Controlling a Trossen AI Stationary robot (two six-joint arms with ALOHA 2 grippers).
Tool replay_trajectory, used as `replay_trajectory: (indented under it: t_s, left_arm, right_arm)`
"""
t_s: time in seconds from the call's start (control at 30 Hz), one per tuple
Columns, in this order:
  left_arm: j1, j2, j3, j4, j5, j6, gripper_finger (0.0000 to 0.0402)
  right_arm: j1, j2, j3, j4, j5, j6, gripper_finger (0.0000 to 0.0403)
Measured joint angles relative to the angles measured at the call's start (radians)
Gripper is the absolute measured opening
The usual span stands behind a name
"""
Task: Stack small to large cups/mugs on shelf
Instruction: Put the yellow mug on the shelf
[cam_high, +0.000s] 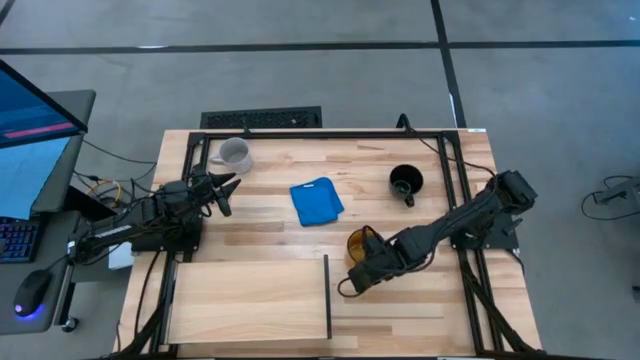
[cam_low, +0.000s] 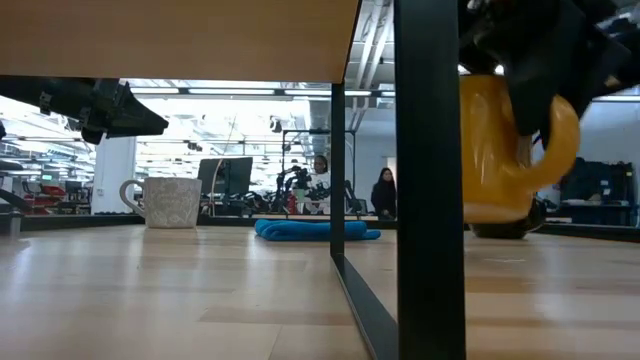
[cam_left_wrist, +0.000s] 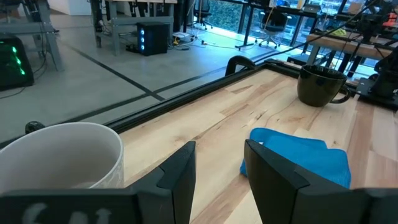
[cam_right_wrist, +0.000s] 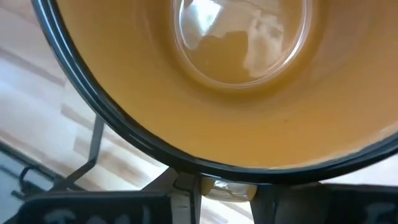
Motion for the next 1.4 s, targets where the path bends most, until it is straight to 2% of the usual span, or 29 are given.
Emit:
replay_trajectory:
  t_s: [0.23,0.6,1.03,1.4]
  left_arm:
    - [0.000,0.000,0.000,0.000,0.000,0.010,0.0127]
    - [0.000,0.000,0.000,0.000,0.000,0.013,0.0127]
    - [0.000,0.000,-0.001,-0.001,0.000,0.013,0.0127]
    - [0.000,0.000,-0.001,-0.003,0.000,0.014,0.0127]
  right_arm:
    - [-0.024,0.000,0.139,-0.233,0.022,-0.023,0.0101]
    - [-0.031,-0.002,0.364,-0.396,0.114,-0.054,0.0101]
    - [-0.043,-0.002,0.553,-0.409,0.180,-0.107,0.0101]
    - [-0.049,0.007,0.593,-0.193,0.184,-0.233,0.0101]
